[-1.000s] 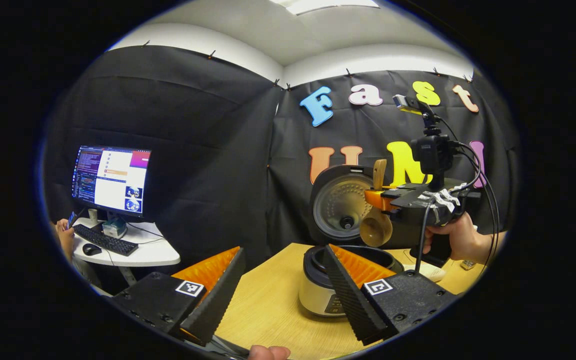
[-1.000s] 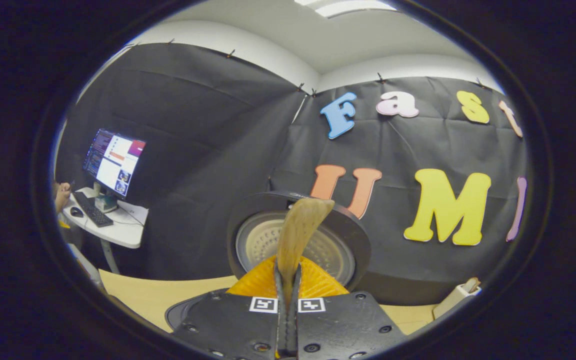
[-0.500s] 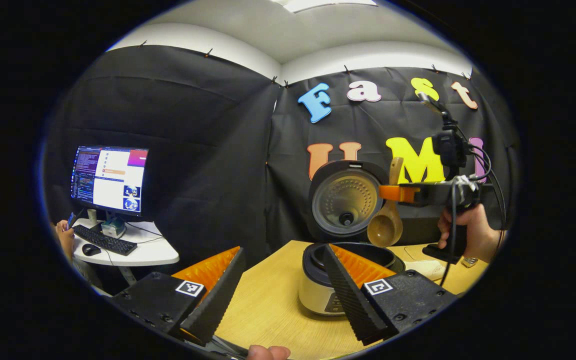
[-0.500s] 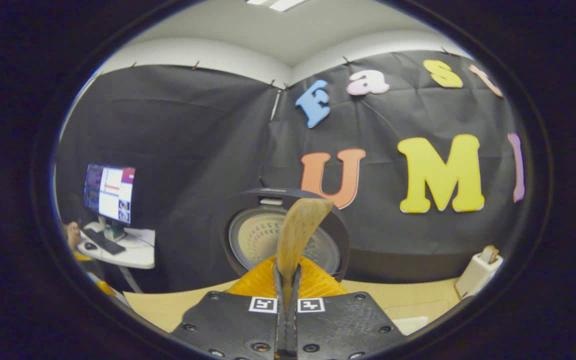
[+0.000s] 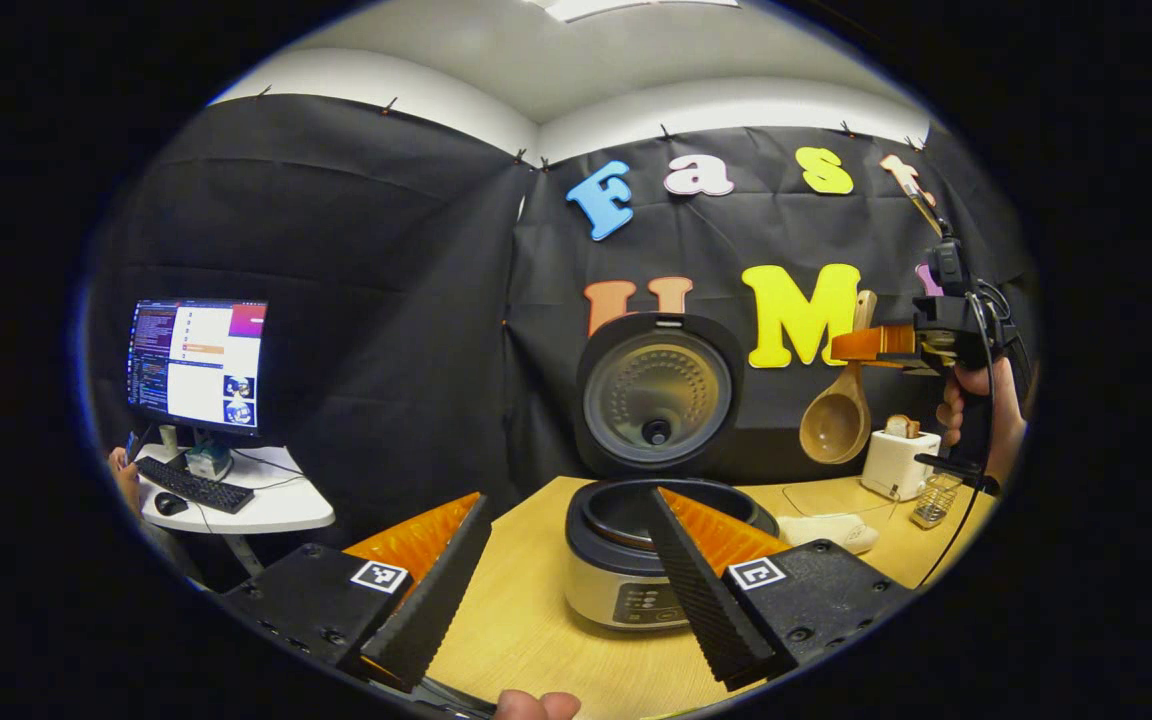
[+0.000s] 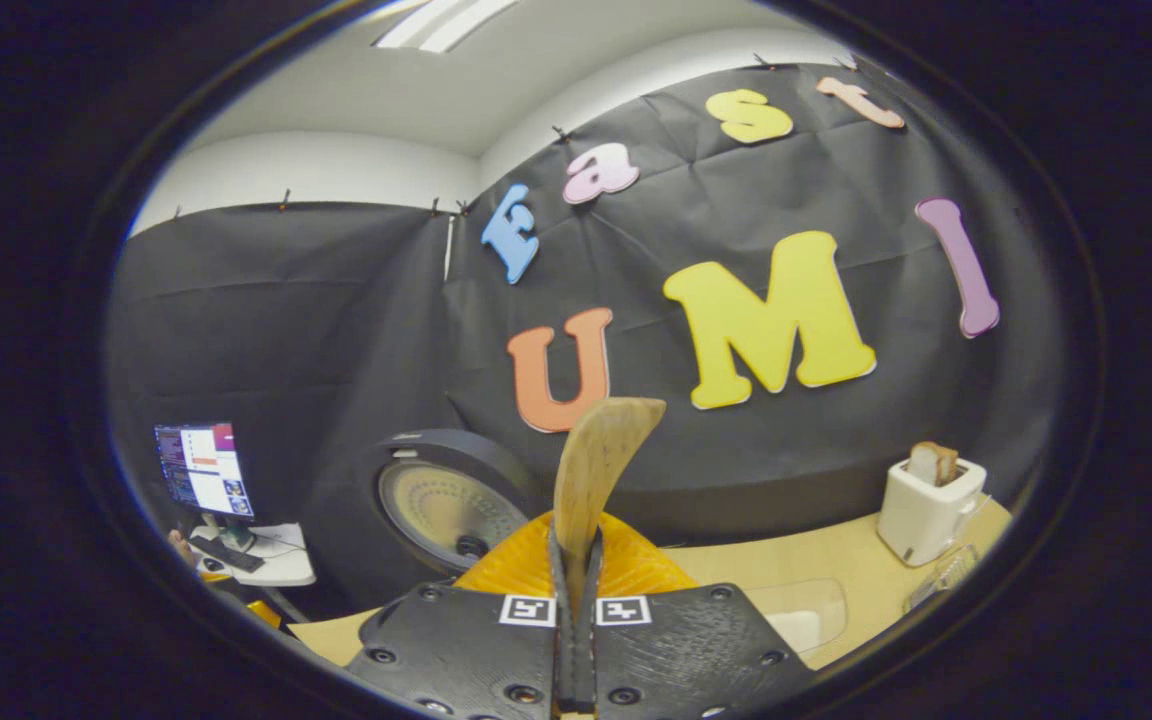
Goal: Close the left gripper, press the button to open the rice cooker; take a wooden spoon from the chopstick holder with the right hand, scoop a spoonful of rice and pour it into the rice cooker, then put the wooden spoon back into the chopstick holder.
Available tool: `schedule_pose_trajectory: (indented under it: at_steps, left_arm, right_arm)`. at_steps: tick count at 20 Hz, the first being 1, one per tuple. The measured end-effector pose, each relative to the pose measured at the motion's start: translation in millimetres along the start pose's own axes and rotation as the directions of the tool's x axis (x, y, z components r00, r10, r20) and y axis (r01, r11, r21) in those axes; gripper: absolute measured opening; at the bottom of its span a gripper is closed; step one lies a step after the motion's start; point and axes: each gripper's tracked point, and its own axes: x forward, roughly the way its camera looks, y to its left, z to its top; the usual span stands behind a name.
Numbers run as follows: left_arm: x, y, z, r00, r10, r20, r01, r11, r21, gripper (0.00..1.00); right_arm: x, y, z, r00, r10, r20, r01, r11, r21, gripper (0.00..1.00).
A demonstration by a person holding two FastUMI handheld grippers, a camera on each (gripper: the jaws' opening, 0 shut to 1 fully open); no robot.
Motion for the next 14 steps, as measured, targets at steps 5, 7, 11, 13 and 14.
schedule_pose_trajectory:
  at_steps: [5, 7, 11, 13, 14]
  left_arm:
    - [1, -19, 2, 0.999, -0.032, 0.014, 0.031, 0.999, 0.026, 1.0]
    - [1, -21, 2, 0.999, -0.031, 0.012, 0.03, 0.999, 0.028, 1.0]
    - [1, -28, 0, 1.0, -0.021, 0.01, 0.021, 0.998, 0.065, 1.0]
    - [-2, -39, 1, 0.999, -0.041, 0.013, 0.04, 0.997, 0.069, 1.0]
    - [-3, -45, 2, 0.998, -0.055, 0.016, 0.054, 0.996, 0.068, 1.0]
  right_arm:
    - [-50, -127, 49, 0.977, -0.198, 0.082, 0.2, 0.979, -0.023, 0.0]
    - [-70, -175, 61, 0.955, -0.276, 0.104, 0.277, 0.961, 0.003, 0.0]
    - [-93, -257, 58, 0.907, -0.407, 0.105, 0.408, 0.913, 0.014, 0.0]
    - [-99, -288, 46, 0.891, -0.447, 0.08, 0.447, 0.894, 0.027, 0.0]
    - [-99, -305, 36, 0.881, -0.468, 0.064, 0.467, 0.884, 0.035, 0.0]
